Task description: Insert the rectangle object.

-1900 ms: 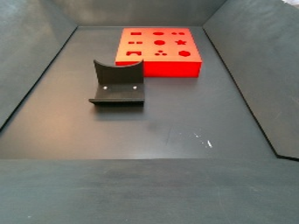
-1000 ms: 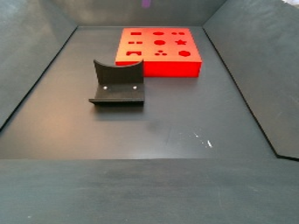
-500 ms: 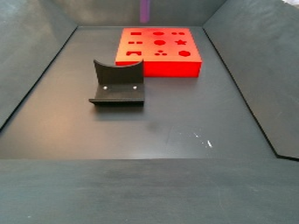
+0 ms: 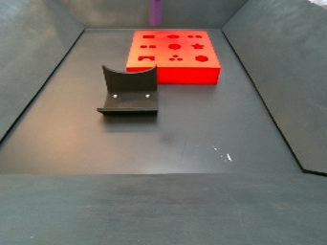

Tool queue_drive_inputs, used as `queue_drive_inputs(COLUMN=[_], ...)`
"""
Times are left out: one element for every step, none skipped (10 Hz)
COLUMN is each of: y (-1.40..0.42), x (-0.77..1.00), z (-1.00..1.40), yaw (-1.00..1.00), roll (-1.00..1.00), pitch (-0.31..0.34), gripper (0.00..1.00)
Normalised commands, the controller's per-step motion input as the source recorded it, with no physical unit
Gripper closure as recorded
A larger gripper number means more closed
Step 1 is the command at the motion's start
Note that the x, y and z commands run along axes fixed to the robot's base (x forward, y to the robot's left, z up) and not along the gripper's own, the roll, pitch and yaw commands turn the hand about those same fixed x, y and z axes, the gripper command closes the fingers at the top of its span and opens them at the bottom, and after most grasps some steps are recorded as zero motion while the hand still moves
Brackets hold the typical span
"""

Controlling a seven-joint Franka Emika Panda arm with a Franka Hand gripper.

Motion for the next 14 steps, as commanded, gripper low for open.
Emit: queue_drive_inputs(y=[0.0,0.0,0.0,0.07,0.05,0.0,0.0,0.0,0.0,0.0,0.0,0.0,0.0,0.0], x=[0.18,0.22,0.2,0.18,0.05,0.0,0.0,0.0,0.0,0.0,0.05,0.34,0.21,0.2], z=[-0.08,-0.15,-0.17,-0.21,-0.22,-0.08,0.0,0.0,0.0,0.0,0.0,0.0,0.0,0.0], yaw=[-0.79,-0.88,-0.92,-0.94,-0.92,-0.89,-0.89,-0.91,-0.9,-0.87,-0.7,-0.52,-0.63,-0.58], roll=[-0.27,-0.18,-0.12,-0.03,0.11,0.19,0.19,0.18,0.19,0.22,0.22,0.09,0.14,0.19], pitch=[-0.069,0.0,0.0,0.0,0.0,0.004,0.0,0.0,0.0,0.0,0.059,0.086,0.093,0.116], gripper=[1.0,1.0,1.0,1.0,1.0,1.0,1.0,1.0,1.0,1.0,1.0,1.0,1.0,1.0])
